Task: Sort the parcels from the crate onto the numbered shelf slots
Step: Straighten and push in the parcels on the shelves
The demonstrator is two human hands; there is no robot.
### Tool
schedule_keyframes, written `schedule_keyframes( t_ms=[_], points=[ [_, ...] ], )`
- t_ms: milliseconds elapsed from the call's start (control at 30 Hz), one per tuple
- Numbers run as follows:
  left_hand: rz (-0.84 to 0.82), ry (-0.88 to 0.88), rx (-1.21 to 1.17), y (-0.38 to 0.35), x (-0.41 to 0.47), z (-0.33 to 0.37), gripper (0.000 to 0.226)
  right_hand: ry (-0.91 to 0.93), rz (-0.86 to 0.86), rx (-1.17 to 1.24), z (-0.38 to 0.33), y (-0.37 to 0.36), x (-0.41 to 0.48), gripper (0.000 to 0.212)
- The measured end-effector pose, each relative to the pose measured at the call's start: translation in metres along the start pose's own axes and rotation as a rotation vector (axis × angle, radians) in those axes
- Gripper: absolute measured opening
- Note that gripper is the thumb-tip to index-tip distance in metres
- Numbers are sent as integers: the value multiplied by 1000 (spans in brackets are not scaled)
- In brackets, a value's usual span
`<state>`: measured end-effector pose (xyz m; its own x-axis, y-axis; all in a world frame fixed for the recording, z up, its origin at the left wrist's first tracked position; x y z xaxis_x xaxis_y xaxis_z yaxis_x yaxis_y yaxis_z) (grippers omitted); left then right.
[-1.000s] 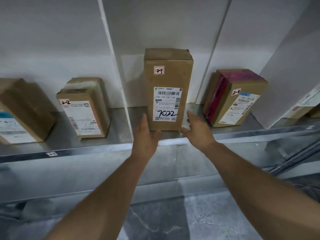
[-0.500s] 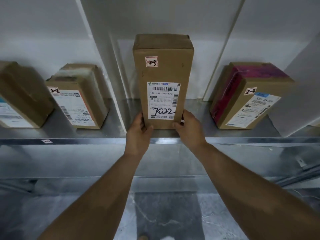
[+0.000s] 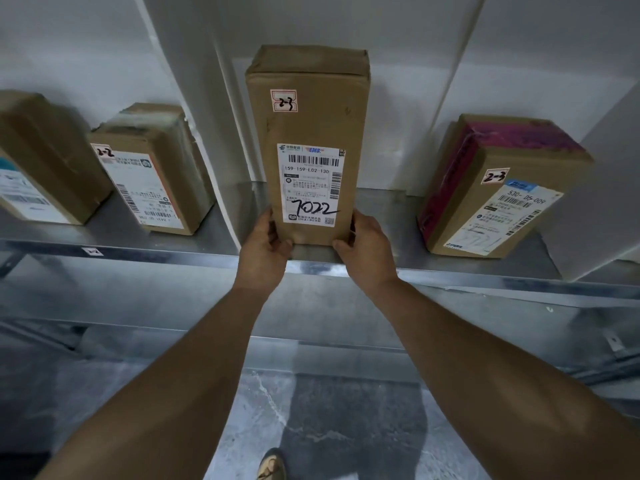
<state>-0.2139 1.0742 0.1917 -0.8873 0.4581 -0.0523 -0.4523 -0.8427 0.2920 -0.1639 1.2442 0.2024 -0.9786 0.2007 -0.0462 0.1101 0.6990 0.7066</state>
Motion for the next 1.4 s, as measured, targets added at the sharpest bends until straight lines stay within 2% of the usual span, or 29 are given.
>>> schedule_keyframes(
  t_ms=[67, 133, 233, 300, 400, 533, 700, 800, 867, 1067, 1167, 1400],
  points=[
    [26, 8, -35, -1, -6, 5, 66, 4, -4, -13, 0, 4, -6, 48],
    [120, 24, -16, 0, -19, 12, 64, 14, 5, -48, 2, 10, -18, 54],
    [309, -6, 10, -10, -48, 21, 52, 48, 10, -87, 13, 20, -42, 61],
    [373, -73, 4, -29, -64, 26, 45, 83, 10, -110, 22, 28, -62, 60],
    [306, -156, 78, -70, -66, 41, 43, 127, 85, -101, 41, 48, -89, 54],
    [128, -199, 164, -127, -51, 68, 47, 80, 210, -85, 82, 92, -113, 44],
    [-56, -55, 159, -176, -24, 68, 60, -27, 306, -19, 138, 154, -118, 40],
    [-114, 16, 180, -194, -6, 63, 65, -129, 243, 43, 164, 173, -99, 51],
    [-138, 39, 222, -202, 9, 60, 68, -123, 183, 64, 171, 177, -83, 61],
    [-144, -14, 194, -217, 32, 67, 59, -74, 33, 166, 174, 167, -54, 47],
    [-105, 1, 182, -218, 34, 67, 56, -48, 35, 186, 174, 167, -51, 50],
    [-133, -1, 239, -225, 40, 72, 55, -11, 54, 189, 179, 170, -52, 56]
  ],
)
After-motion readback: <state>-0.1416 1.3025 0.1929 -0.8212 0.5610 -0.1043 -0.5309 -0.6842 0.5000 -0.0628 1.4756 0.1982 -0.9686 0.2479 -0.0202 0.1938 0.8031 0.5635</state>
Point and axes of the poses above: each hand's wrist, its own x-axis towards the middle knuckle, its own y-axis out of the back of the hand, z = x × y, the point moved 8 cm from there along x, towards the middle knuckle, and after that the axes turned 15 degrees about -z, right-handed, at the moved point
